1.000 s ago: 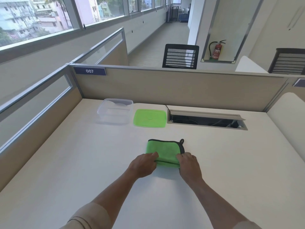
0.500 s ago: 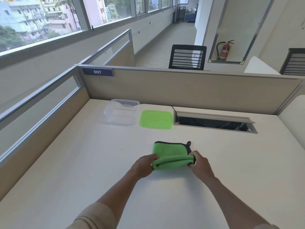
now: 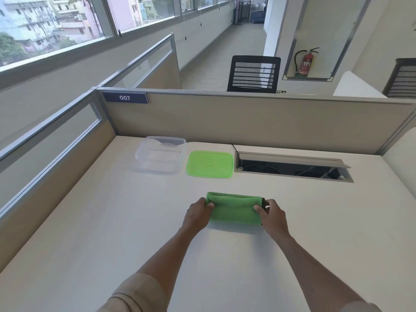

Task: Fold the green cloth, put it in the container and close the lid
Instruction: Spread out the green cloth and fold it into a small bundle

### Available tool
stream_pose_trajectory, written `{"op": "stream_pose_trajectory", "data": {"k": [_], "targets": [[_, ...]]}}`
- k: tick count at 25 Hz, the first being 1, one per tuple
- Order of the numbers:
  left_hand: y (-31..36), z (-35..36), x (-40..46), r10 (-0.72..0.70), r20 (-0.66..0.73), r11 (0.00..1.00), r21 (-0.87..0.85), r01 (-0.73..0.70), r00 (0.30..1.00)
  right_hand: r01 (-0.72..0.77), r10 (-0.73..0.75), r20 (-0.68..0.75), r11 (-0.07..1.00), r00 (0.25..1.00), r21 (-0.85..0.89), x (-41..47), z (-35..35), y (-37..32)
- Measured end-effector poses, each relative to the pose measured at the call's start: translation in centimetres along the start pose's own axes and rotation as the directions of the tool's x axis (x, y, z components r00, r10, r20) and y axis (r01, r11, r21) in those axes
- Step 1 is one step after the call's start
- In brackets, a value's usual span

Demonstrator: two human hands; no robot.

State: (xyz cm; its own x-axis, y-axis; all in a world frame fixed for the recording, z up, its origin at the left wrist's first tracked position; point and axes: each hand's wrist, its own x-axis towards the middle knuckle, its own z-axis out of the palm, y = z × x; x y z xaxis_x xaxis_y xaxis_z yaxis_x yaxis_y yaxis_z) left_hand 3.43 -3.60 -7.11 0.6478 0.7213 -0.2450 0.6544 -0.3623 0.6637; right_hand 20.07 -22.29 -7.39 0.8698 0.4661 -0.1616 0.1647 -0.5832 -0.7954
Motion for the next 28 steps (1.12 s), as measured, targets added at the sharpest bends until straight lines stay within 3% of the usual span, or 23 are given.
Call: {"op": "stream_pose_trajectory", "data": {"k": [13, 16, 18, 20, 22, 24, 26, 28], "targets": [[-0.3, 2.2, 4.1, -0.309, -0.029, 0.951, -0.013, 0.309, 0.951, -0.189, 0.149, -0.176, 0.953, 0.973, -0.239, 3.7, 1.3, -0.3], [-0.1, 2.2, 4.0, -0.319, -0.062, 0.948, -0.022, 0.318, 0.946, -0.197, 0.14, -0.268, 0.96, 0.953, -0.2, 3.8, 1.5, -0.6], [0.1, 2.3, 3.8, -0.3, -0.093, 0.954, -0.019, 0.3, 0.949, -0.152, 0.097, -0.347, 0.979, 0.933, -0.137, 3.5, 1.5, -1.3], [0.4, 2.4, 3.6, -0.269, -0.133, 0.963, -0.015, 0.269, 0.954, 0.037, -0.124, -0.402, 0.975, 0.907, -0.217, 3.1, 1.5, -2.1], [0.8, 2.6, 3.3, -0.219, -0.193, 0.975, -0.02, 0.22, 0.956, 0.323, -0.429, -0.301, 0.882, 0.852, -0.343, 2.2, 2.3, -2.9], [1.4, 2.8, 2.9, -0.137, -0.277, 0.99, -0.002, 0.142, 0.951, 0.55, -0.608, -0.03, 0.738, 0.794, -0.391, 1.2, 3.9, -3.3], [1.8, 3.1, 2.7, -0.009, -0.318, 0.996, 0.086, 0.038, 0.948, 0.62, -0.576, 0.246, 0.655, 0.78, -0.432, 0.2, 5.7, -3.0], [1.9, 3.2, 2.6, 0.07, -0.254, 0.985, 0.17, -0.026, 0.965, 0.583, -0.469, 0.347, 0.625, 0.812, -0.52, 0.2, 6.7, -1.6]]}}
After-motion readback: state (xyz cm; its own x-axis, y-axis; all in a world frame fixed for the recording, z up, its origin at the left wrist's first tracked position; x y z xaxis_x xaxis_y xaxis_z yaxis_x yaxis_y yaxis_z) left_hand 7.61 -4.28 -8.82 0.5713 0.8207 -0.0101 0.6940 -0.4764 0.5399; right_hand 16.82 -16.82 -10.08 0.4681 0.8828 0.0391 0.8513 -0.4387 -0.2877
